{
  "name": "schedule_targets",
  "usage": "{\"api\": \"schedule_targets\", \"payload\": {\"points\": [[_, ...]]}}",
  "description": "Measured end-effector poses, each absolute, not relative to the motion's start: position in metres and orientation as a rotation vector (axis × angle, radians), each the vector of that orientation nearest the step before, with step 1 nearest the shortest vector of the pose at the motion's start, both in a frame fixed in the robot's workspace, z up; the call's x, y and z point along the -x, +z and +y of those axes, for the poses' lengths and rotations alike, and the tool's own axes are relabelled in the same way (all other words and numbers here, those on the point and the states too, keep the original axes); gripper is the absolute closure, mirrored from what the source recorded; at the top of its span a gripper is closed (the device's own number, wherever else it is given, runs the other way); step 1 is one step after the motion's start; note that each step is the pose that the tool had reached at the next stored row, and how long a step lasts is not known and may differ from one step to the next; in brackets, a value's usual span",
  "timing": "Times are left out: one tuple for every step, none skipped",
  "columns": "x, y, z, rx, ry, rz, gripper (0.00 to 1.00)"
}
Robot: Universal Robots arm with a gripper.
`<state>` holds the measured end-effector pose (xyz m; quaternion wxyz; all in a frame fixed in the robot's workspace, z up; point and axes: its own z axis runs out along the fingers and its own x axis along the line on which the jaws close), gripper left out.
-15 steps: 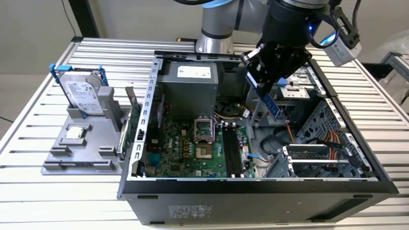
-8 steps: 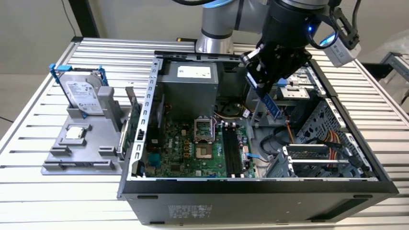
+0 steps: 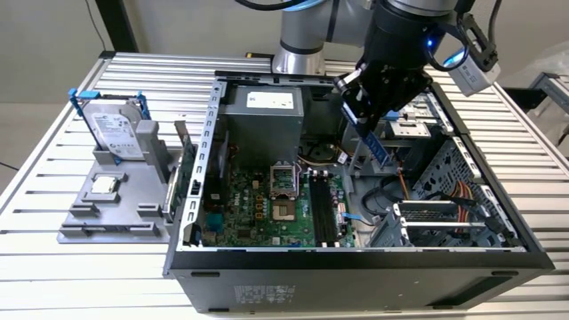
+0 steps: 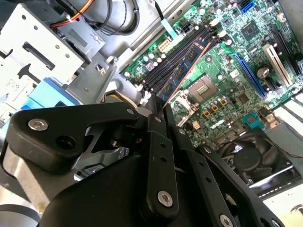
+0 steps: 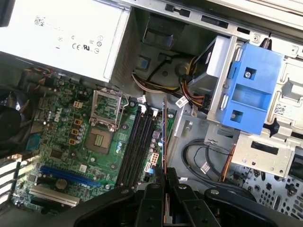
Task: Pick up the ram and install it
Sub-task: 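Insert the ram into the slot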
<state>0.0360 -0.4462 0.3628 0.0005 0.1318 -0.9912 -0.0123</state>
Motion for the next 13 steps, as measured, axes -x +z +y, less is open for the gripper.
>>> {"api": "schedule_targets", "payload": {"points": [[-0.0361, 0.3624, -0.4462, -0.414, -0.038, -3.113, 1.00], [-0.0361, 0.3621, -0.4462, -0.414, -0.038, -3.113, 1.00], [-0.0361, 0.3617, -0.4462, -0.414, -0.038, -3.113, 1.00], [-0.0361, 0.3613, -0.4462, -0.414, -0.037, -3.113, 1.00], [-0.0361, 0.3609, -0.4462, -0.414, -0.036, -3.113, 1.00], [-0.0360, 0.3605, -0.4462, -0.414, -0.036, -3.113, 1.00], [-0.0360, 0.3601, -0.4462, -0.414, -0.035, -3.113, 1.00], [-0.0361, 0.3598, -0.4462, -0.414, -0.034, -3.113, 1.00], [-0.0361, 0.3594, -0.4462, -0.414, -0.034, -3.113, 1.00], [-0.0361, 0.3590, -0.4462, -0.414, -0.033, -3.113, 1.00], [-0.0361, 0.3581, -0.4462, -0.414, -0.031, -3.112, 1.00], [-0.0360, 0.3575, -0.4462, -0.414, -0.029, -3.112, 1.00], [-0.0361, 0.3571, -0.4462, -0.414, -0.028, -3.112, 1.00]]}}
